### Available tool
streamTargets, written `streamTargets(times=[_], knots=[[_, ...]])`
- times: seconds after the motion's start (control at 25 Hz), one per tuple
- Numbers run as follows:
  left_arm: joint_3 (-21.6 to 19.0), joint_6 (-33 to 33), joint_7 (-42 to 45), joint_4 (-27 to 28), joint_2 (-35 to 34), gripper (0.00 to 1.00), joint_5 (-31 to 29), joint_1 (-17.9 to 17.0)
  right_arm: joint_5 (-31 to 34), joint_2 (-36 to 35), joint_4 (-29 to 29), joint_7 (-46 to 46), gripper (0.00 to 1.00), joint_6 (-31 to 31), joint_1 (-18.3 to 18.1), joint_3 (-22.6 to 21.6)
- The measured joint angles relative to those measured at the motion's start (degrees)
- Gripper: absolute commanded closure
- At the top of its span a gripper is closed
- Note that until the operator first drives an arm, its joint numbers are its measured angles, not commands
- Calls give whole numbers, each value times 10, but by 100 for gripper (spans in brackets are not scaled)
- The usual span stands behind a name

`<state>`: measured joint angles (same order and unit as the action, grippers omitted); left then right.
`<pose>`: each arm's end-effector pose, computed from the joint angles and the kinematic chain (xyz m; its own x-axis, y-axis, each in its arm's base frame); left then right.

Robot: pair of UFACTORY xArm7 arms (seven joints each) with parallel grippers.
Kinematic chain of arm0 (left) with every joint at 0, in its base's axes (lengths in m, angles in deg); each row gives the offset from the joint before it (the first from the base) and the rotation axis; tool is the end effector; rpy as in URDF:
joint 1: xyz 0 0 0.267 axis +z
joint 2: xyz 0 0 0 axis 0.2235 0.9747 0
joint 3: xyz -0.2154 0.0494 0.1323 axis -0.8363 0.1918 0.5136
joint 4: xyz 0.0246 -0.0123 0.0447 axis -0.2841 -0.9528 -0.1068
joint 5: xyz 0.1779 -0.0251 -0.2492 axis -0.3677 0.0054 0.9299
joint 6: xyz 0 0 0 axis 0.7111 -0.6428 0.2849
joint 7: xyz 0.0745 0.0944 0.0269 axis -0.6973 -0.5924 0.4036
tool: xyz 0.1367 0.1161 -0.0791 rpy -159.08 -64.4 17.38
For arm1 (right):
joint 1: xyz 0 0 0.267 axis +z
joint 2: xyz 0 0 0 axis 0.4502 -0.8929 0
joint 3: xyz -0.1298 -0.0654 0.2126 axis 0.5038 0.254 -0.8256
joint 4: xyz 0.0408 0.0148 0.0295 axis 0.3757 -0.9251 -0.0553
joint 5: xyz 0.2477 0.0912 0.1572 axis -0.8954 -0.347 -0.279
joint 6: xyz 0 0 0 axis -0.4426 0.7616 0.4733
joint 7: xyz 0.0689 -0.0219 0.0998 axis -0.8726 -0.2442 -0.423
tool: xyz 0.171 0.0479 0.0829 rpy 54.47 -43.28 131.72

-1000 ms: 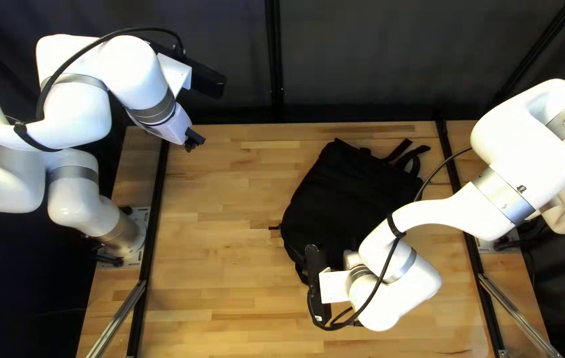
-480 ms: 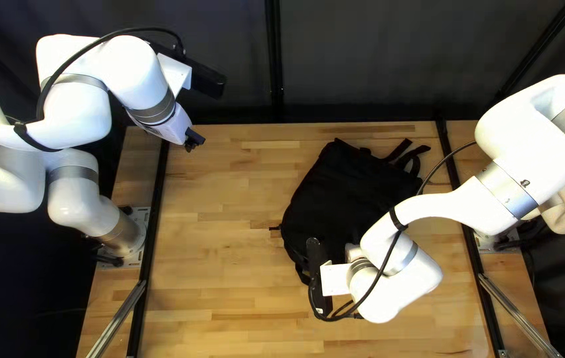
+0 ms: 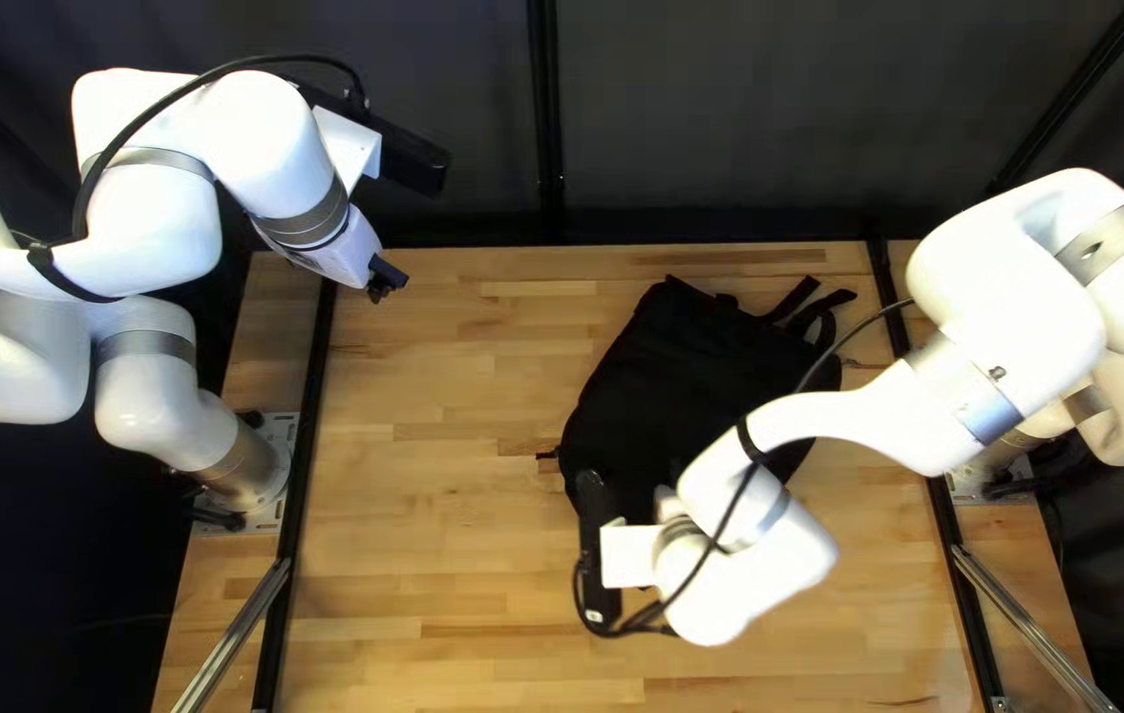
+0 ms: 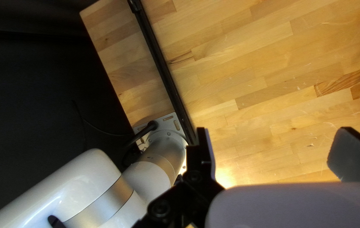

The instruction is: Remove a lunch box from a kids backpack

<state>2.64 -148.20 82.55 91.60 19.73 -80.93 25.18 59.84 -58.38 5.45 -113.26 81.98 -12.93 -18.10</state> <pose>0.2108 0.1005 0.3044 0.4381 0.8798 0.1845 0.8909 -0.3977 -0.2194 0.4558 0.0760 0.0902 0.9999 0.0120 -0.0064 0.0136 -0.8666 0.4988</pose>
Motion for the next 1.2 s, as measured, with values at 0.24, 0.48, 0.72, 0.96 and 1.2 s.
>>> streamTargets(times=[0.24,0.48,0.72,0.96,1.2], knots=[[0,0,0,0,0,0,0,0,12,-18,28,-5,0,-18,-17,19],[0,0,0,0,0,0,0,0,11,-32,35,-23,0,-30,-17,22],[0,0,0,0,0,0,0,0,6,-39,49,-36,0,-22,-9,20],[0,0,0,0,0,0,0,0,6,-58,63,-43,0,-22,-7,22],[0,0,0,0,0,0,0,0,6,-60,54,-52,0,-27,-6,22]])
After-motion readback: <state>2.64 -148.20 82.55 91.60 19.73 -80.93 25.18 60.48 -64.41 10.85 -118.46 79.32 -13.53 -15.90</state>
